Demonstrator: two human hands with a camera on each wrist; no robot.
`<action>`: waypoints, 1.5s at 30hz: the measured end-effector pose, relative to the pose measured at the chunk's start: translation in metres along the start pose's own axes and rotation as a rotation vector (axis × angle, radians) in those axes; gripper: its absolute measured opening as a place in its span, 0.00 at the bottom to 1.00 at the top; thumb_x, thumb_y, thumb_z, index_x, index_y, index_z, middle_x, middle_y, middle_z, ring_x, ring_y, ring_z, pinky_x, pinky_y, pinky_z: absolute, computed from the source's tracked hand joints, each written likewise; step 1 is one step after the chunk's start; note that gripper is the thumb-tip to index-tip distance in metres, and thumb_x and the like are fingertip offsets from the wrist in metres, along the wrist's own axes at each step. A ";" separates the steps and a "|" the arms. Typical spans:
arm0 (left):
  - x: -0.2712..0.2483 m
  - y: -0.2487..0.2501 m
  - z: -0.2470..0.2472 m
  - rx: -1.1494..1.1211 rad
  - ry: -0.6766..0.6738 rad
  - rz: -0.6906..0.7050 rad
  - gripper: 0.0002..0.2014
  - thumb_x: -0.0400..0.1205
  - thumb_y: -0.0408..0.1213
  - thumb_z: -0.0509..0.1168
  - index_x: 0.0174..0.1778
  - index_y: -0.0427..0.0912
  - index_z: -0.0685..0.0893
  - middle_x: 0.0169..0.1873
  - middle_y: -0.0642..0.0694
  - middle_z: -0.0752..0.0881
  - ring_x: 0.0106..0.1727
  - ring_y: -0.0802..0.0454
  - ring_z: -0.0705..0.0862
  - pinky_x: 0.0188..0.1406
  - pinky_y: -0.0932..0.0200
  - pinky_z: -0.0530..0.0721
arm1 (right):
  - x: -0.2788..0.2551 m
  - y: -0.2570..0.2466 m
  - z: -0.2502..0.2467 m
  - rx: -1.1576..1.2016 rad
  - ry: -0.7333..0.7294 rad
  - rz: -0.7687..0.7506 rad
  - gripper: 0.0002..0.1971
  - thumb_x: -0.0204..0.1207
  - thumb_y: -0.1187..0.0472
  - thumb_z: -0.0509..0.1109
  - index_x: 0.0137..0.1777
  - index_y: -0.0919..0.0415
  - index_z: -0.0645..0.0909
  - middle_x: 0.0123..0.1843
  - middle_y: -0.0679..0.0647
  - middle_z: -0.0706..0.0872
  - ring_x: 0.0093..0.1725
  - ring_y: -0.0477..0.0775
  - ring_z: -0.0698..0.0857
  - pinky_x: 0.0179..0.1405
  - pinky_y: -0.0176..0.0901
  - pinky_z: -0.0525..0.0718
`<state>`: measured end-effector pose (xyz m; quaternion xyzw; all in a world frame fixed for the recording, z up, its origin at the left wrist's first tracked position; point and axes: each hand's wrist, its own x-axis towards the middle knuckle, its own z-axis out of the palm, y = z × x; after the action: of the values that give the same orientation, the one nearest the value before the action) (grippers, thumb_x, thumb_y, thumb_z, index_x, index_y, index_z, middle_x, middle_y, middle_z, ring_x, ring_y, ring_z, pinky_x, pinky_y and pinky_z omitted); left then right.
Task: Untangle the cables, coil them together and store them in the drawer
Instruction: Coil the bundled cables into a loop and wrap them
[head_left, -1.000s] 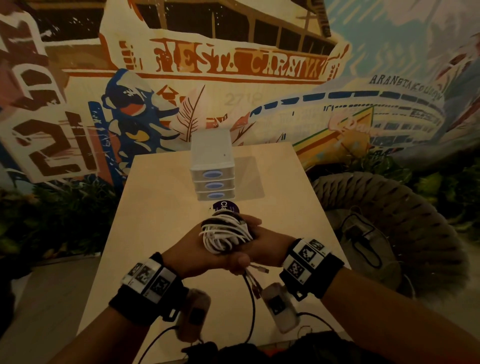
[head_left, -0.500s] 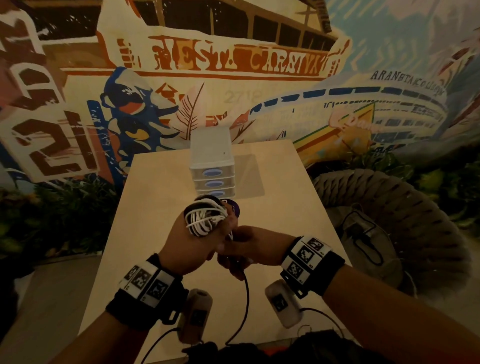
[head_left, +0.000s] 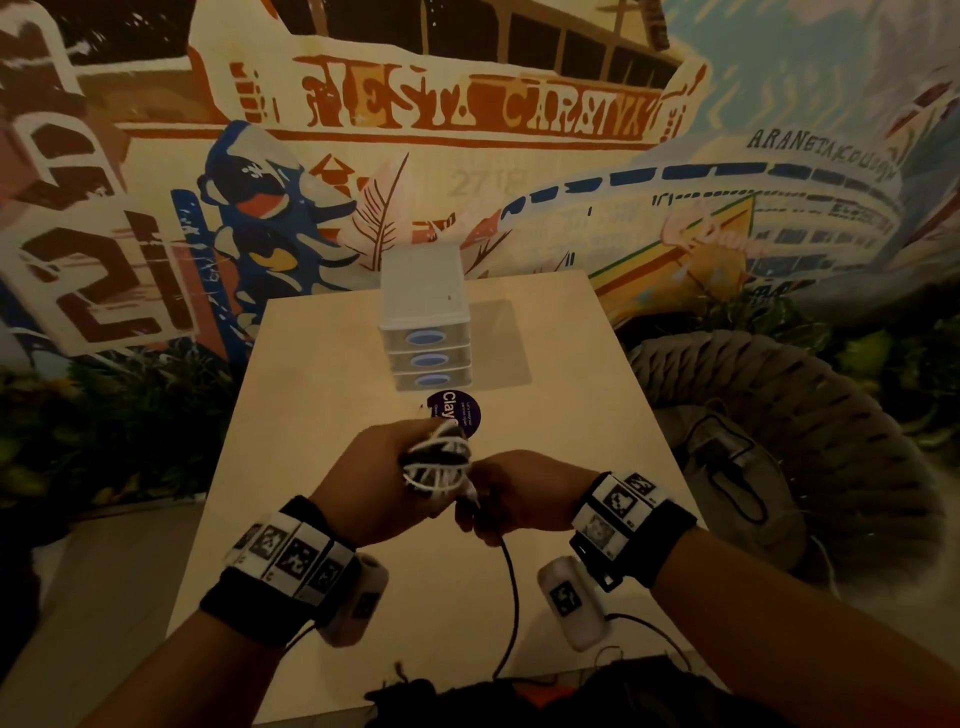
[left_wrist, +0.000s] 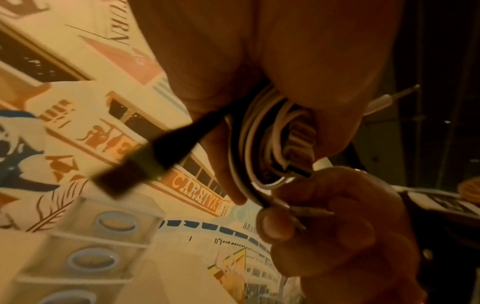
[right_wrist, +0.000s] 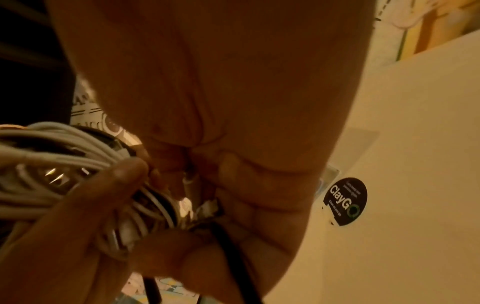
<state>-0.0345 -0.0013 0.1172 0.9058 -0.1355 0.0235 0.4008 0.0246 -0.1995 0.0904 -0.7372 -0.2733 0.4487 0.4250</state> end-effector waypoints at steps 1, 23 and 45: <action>0.002 0.001 0.001 0.132 -0.038 0.050 0.13 0.70 0.47 0.77 0.50 0.56 0.87 0.43 0.58 0.90 0.44 0.60 0.88 0.45 0.55 0.88 | 0.001 0.001 0.000 0.047 0.007 0.009 0.10 0.83 0.70 0.65 0.53 0.59 0.87 0.47 0.58 0.90 0.42 0.57 0.87 0.55 0.62 0.89; 0.001 -0.014 0.038 0.677 -0.063 0.202 0.36 0.61 0.40 0.84 0.67 0.49 0.82 0.52 0.48 0.89 0.47 0.45 0.88 0.26 0.57 0.88 | 0.003 -0.003 -0.022 0.637 -0.009 0.133 0.31 0.77 0.39 0.72 0.70 0.64 0.82 0.64 0.62 0.89 0.64 0.60 0.88 0.67 0.51 0.85; 0.015 0.006 0.045 0.839 -0.280 -0.078 0.10 0.85 0.49 0.62 0.55 0.50 0.82 0.47 0.52 0.87 0.49 0.50 0.84 0.41 0.60 0.73 | 0.026 -0.017 -0.002 -0.420 0.073 0.240 0.09 0.68 0.58 0.83 0.45 0.57 0.88 0.34 0.48 0.88 0.32 0.47 0.85 0.35 0.39 0.83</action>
<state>-0.0244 -0.0415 0.0936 0.9890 -0.1329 -0.0614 -0.0230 0.0377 -0.1716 0.0941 -0.8523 -0.2554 0.4024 0.2154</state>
